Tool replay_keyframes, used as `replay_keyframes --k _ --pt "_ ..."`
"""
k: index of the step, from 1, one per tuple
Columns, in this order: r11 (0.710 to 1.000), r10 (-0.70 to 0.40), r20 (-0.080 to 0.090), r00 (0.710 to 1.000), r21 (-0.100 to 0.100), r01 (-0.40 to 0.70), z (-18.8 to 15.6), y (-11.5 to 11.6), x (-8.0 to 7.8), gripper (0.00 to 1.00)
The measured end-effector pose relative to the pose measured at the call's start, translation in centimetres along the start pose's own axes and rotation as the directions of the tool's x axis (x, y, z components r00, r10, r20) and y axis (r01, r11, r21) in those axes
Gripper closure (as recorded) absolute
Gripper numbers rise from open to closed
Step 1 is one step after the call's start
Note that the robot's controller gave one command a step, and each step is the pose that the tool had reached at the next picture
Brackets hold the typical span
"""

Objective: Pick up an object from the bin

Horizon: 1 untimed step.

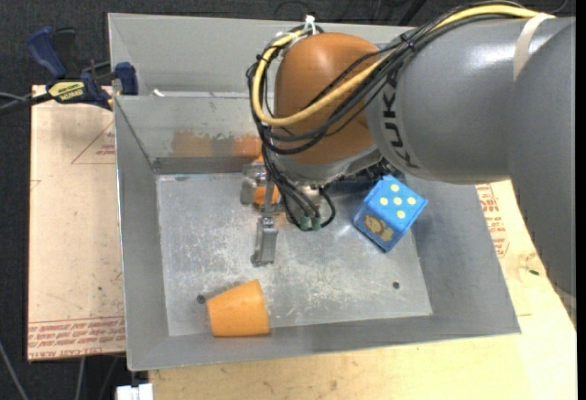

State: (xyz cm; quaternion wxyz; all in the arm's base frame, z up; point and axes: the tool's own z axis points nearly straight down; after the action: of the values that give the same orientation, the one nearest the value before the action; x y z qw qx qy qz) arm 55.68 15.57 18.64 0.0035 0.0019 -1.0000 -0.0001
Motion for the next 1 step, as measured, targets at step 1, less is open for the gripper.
replay_keyframes --k 1 --pt "1.0 0.003 0.008 1.0 -0.001 -0.003 -0.45 -0.07 -0.18 0.0"
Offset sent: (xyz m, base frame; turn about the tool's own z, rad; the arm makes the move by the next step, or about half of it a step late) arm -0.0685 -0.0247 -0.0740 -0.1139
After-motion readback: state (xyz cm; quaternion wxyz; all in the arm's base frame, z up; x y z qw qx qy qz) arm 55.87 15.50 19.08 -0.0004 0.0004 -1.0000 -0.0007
